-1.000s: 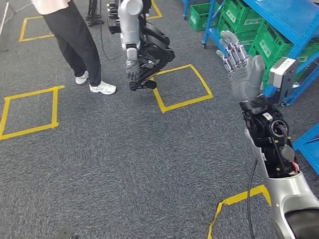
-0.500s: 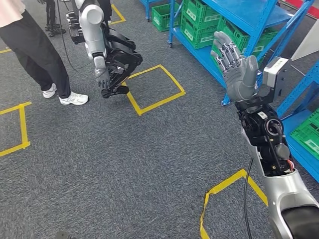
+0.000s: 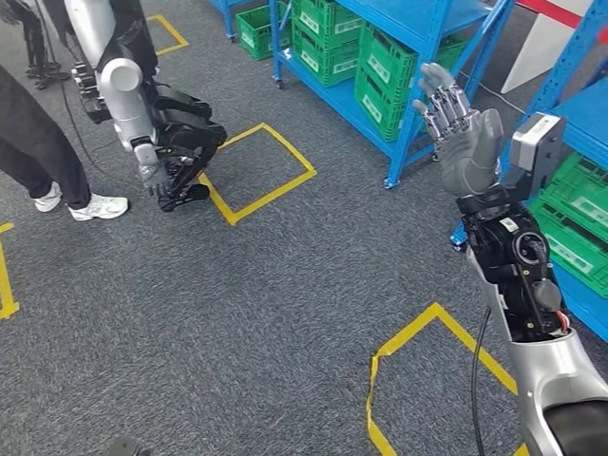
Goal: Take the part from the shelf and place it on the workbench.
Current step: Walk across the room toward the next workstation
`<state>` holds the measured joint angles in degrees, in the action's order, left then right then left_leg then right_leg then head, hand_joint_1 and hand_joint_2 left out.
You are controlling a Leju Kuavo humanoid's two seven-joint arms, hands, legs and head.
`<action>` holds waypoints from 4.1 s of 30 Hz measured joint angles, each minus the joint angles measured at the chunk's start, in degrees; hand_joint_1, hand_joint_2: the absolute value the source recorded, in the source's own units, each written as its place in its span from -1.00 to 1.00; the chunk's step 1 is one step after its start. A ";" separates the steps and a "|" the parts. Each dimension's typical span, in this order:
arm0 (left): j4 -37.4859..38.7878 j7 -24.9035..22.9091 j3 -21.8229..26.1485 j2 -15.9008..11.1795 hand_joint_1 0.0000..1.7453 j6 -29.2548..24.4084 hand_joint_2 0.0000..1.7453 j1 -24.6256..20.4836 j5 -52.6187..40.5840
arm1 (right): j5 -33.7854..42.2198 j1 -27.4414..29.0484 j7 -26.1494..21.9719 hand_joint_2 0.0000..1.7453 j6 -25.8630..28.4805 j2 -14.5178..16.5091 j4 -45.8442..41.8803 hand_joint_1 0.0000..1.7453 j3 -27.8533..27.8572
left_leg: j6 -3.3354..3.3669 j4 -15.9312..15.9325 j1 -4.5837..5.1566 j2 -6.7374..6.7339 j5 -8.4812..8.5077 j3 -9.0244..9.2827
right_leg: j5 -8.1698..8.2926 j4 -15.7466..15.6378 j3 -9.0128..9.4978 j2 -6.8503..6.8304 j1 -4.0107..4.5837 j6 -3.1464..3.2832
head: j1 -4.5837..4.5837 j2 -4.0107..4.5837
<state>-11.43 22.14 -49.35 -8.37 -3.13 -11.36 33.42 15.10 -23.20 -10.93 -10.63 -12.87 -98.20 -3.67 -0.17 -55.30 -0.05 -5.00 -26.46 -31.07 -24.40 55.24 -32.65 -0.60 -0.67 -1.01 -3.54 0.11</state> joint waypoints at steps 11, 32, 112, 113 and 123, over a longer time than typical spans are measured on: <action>0.01 -0.11 0.00 -0.13 -1.00 0.00 -1.00 0.29 0.00 | -0.02 0.09 0.04 -1.00 -0.01 -0.01 -0.18 -1.00 -0.09 | 1.27 -0.54 0.01 8.85 1.22 -1.14 | 0.53 0.00 -0.27 6.93 0.30 0.71 | 0.90 0.00; 0.02 -0.03 0.01 -0.08 -1.00 0.00 -1.00 0.67 0.38 | -0.42 0.09 0.73 -1.00 0.75 -0.22 -1.39 -1.00 -0.03 | -0.46 -3.58 -0.22 2.19 -2.37 -1.26 | 0.22 0.04 -0.15 0.50 -0.17 0.39 | 0.19 0.00; 0.00 0.07 0.00 0.37 -1.00 0.09 -1.00 -0.03 0.00 | -1.03 0.00 2.26 -1.00 1.63 -1.27 -2.89 -1.00 0.81 | 2.24 2.12 -0.49 4.17 2.00 0.13 | -6.05 13.12 -7.01 1.34 -0.43 -1.83 | -0.19 0.00; 0.00 0.07 0.00 0.39 -1.00 0.09 -1.00 0.07 0.00 | -1.03 0.13 2.29 -1.00 1.63 -1.27 -2.89 -1.00 0.81 | 2.24 2.07 -0.48 3.49 1.96 0.10 | -6.91 15.79 -8.11 1.15 -0.53 -2.03 | -0.30 0.00; 0.00 0.07 0.00 0.68 -1.00 0.09 -1.00 -0.20 0.00 | -1.05 0.16 2.31 -1.00 1.68 -1.30 -3.04 -1.00 0.86 | -0.07 0.40 -0.29 -1.04 0.65 0.18 | -0.23 0.46 0.05 -0.43 -0.47 -0.48 | -0.15 0.00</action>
<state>-11.43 22.21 -49.35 -7.69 -3.04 -11.55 33.42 14.05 -23.04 -8.62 -8.95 -14.16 -101.25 -2.81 -0.24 -54.90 -0.34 -6.04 -25.81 -30.89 -24.63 55.70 -32.60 -1.03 -1.14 -1.49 -3.68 0.11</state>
